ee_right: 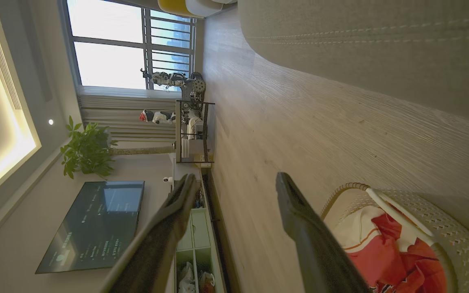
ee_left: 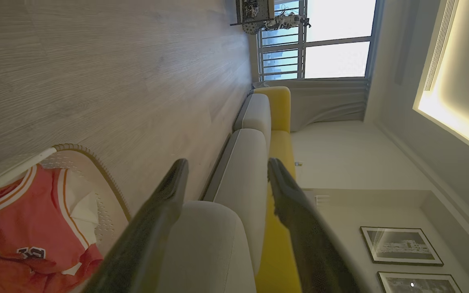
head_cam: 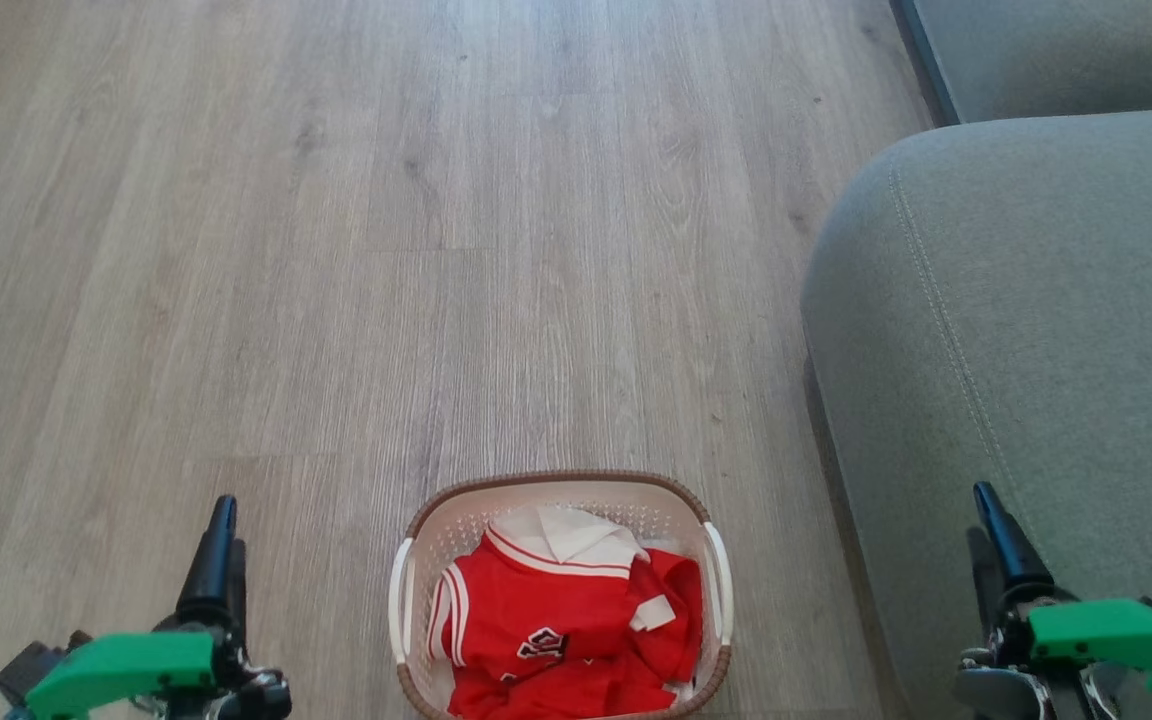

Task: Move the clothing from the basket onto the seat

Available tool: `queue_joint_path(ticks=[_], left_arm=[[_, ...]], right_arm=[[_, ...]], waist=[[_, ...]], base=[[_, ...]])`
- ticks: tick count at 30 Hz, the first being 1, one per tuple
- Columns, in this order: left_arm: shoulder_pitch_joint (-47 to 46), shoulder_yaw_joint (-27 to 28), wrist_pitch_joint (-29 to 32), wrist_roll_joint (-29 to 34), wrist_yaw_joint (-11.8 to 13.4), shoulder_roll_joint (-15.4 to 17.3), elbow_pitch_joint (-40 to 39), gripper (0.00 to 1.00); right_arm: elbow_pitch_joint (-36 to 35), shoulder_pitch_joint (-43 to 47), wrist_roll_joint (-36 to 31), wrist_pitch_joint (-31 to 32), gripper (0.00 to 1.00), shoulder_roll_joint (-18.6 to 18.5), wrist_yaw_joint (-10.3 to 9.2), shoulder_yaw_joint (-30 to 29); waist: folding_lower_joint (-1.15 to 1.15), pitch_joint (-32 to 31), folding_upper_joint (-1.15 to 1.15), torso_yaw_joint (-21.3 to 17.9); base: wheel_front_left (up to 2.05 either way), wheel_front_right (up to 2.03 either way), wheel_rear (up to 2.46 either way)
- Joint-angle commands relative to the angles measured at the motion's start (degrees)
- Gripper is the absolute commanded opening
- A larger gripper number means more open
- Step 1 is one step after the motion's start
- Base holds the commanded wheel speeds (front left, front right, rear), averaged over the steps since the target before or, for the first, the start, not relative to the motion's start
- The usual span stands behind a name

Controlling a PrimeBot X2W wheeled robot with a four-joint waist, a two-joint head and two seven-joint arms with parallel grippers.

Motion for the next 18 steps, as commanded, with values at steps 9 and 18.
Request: queue_joint_path(ticks=[9, 18], left_arm=[[-2.2, -1.6, -1.9, 9.6, 1.8, 0.6, -4.9, 1.00], [-1.9, -3.5, -3.4, 19.7, 3.4, 0.7, -6.7, 1.00]], right_arm=[[-4.5, -1.9, -8.0, -1.9, 1.00, -0.4, 0.00, 0.7], [-6.7, -1.5, -16.3, -3.5, 1.00, -0.4, 0.00, 1.5]], waist=[[0.00, -0.1, 0.00, 0.2], [0.00, -0.2, 0.00, 0.5]], base=[[0.00, 0.00, 0.00], [0.00, 0.00, 0.00]])
